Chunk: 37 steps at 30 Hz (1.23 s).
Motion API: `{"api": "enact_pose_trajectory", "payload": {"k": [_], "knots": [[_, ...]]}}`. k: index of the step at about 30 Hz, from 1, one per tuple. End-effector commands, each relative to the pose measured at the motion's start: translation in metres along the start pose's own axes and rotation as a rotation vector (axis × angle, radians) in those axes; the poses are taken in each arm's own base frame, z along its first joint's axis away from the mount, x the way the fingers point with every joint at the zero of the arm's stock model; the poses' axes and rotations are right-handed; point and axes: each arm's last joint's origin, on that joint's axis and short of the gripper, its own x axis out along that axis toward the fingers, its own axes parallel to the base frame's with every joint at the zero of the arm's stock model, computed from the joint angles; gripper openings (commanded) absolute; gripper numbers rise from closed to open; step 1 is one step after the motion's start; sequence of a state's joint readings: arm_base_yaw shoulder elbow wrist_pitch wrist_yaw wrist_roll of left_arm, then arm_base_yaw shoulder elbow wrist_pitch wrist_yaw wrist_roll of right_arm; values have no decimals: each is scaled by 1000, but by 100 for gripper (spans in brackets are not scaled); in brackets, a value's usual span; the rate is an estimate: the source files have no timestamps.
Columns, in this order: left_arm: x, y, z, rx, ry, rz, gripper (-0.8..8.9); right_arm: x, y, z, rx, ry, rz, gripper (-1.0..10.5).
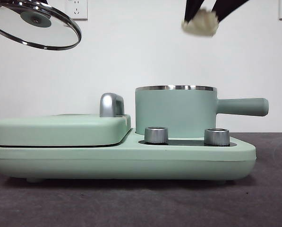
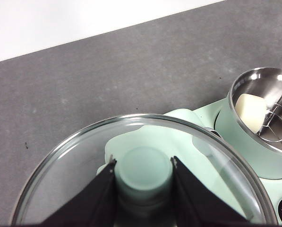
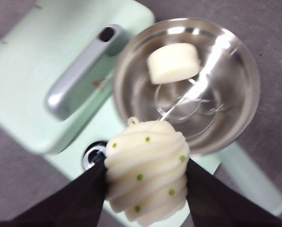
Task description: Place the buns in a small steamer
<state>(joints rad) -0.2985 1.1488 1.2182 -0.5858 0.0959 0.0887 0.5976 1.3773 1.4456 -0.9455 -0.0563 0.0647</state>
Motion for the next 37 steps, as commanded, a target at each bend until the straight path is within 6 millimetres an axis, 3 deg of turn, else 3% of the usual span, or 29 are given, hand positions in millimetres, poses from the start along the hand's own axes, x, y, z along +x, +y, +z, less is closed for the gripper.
{"api": "enact_pose_trajectory", "payload": {"k": [1, 12, 18, 22, 33, 35, 37], "knots": [[-3, 0, 8, 5, -47, 1, 11, 18, -5, 15, -37, 13, -8, 236], [-3, 0, 8, 5, -48, 1, 11, 94, -37, 37, 16, 113, 13, 236], [-3, 0, 8, 5, -48, 1, 11, 117, -43, 35, 30, 155, 19, 237], [-3, 0, 8, 5, -47, 1, 11, 129, -45, 33, 32, 179, 20, 296], [-3, 0, 8, 5, -47, 1, 11, 130, -44, 37, 21, 139, 19, 375], [-3, 0, 8, 5, -46, 1, 11, 120, -43, 42, -2, 105, 14, 375], [-3, 0, 8, 5, -46, 1, 11, 99, -41, 50, -17, 29, 0, 374]]}}
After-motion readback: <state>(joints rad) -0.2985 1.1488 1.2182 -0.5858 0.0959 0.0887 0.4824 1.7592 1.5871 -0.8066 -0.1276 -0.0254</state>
